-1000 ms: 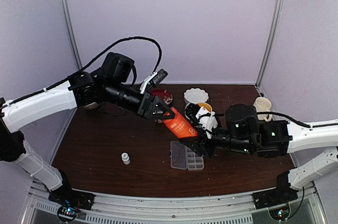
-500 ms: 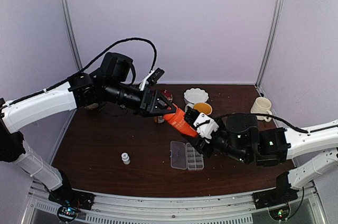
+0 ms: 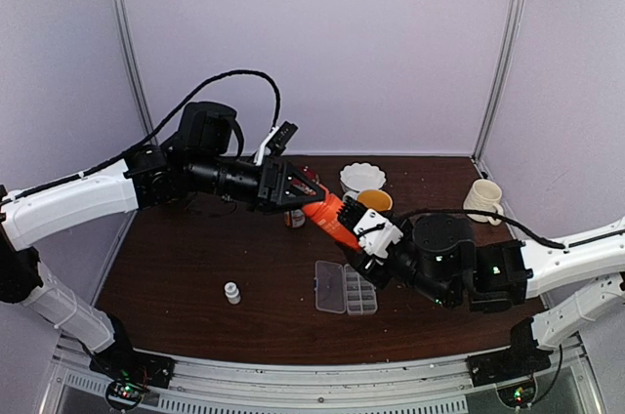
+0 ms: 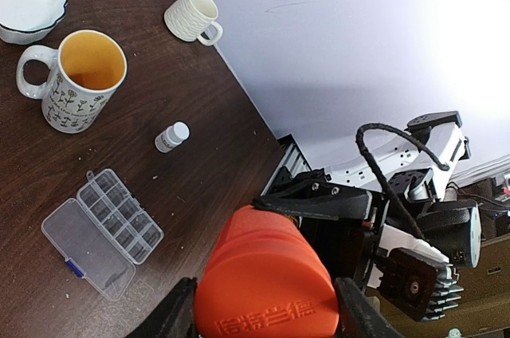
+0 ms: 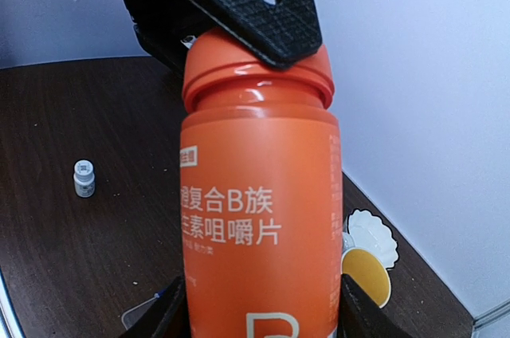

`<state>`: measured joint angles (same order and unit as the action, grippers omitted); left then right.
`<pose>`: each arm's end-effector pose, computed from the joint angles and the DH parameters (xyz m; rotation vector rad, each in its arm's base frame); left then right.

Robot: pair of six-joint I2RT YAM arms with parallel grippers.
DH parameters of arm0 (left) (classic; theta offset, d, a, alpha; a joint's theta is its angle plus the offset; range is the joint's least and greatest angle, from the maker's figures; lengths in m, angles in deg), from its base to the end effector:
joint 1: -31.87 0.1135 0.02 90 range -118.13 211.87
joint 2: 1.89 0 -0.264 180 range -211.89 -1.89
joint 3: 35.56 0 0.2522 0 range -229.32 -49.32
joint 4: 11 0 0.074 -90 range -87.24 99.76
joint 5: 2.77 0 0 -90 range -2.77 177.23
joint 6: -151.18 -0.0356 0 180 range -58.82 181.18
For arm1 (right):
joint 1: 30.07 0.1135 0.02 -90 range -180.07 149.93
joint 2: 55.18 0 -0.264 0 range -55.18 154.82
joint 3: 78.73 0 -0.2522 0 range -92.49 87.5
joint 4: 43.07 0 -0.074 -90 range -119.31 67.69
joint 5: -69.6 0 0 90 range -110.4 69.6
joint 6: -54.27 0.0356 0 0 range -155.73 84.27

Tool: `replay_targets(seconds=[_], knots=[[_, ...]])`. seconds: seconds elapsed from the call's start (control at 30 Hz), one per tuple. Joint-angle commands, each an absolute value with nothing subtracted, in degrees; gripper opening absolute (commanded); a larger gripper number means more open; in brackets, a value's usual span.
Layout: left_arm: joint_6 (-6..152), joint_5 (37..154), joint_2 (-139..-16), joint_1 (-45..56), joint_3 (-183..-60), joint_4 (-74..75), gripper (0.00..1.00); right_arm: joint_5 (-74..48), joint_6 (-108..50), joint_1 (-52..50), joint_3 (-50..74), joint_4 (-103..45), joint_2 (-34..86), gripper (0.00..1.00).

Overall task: Sort the pills into containers
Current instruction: Unscrew the lid of the pill bottle from the pill bottle.

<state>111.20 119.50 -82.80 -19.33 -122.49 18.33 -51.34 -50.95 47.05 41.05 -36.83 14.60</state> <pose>0.1886 -0.2650 0.3594 0.4611 2.2936 -1.5906 0.0798 0.2670 0.2909 -1.0239 1.4982 0.2693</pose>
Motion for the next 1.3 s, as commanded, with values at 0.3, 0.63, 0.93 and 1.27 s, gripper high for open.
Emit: replay_targets(seconds=[0.3, 0.63, 0.93, 1.27], knots=[[111.1, 118.6, -77.3, -17.8, -121.8, 12.8, 0.03, -61.1, -43.4, 46.2, 42.2, -33.1, 13.5, 0.02], [117.8, 113.7, -78.7, -17.8, -117.1, 10.1, 0.0, -75.8, -43.2, 46.2, 38.9, -30.2, 19.0, 0.0], [132.6, 103.1, -80.7, -20.9, -117.8, 9.4, 0.0, -84.9, -52.2, 47.0, 39.1, -43.4, 23.4, 0.0], [142.9, 93.8, -77.5, -24.2, -117.5, 13.9, 0.0, -88.0, -66.5, 47.0, 42.7, -63.5, 28.6, 0.0]])
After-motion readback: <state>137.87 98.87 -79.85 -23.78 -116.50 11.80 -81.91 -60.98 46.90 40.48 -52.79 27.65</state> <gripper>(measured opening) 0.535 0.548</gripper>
